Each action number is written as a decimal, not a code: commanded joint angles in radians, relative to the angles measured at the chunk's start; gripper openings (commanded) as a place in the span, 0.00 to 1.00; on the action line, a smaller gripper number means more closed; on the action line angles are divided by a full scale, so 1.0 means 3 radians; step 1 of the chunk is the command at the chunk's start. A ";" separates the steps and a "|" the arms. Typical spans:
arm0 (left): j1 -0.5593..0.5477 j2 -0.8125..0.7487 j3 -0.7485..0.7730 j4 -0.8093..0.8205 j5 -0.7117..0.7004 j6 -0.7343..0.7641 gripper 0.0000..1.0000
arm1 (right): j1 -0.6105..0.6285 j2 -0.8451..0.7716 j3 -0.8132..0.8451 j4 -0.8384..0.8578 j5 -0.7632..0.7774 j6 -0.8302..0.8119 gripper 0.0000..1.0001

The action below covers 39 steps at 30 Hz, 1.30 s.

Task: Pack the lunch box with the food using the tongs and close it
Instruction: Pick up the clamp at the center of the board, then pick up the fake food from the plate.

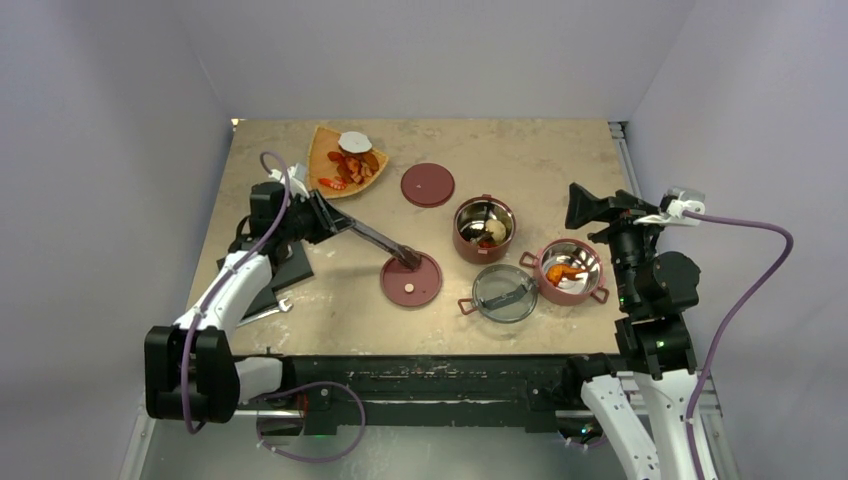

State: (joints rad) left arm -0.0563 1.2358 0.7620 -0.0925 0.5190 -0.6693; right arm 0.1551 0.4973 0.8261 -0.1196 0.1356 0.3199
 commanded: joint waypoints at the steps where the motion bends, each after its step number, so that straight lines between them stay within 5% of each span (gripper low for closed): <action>1: 0.0016 -0.0367 -0.0104 0.0254 -0.0261 0.0059 0.25 | 0.0000 0.0023 0.0028 0.0150 -0.0123 -0.0124 0.99; 13: 0.0030 -0.0706 0.0363 0.0153 -0.1185 0.0106 0.24 | -0.0001 0.0048 0.0031 0.0124 -0.0196 -0.0137 0.99; 26: 0.0639 0.0007 0.0304 0.1352 -0.0939 -0.0852 0.22 | -0.0001 0.0109 0.0083 0.0102 -0.0200 -0.0120 0.99; 39: 0.0745 0.0244 -0.0004 0.1843 -0.1447 -0.1198 0.25 | 0.0000 0.0164 0.0089 0.0106 -0.0202 -0.0125 0.99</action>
State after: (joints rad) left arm 0.1570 1.2991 0.7765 0.3527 0.1432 -0.9840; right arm 0.1551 0.5404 0.8261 -0.1120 0.0837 0.2939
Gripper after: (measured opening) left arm 0.245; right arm 0.987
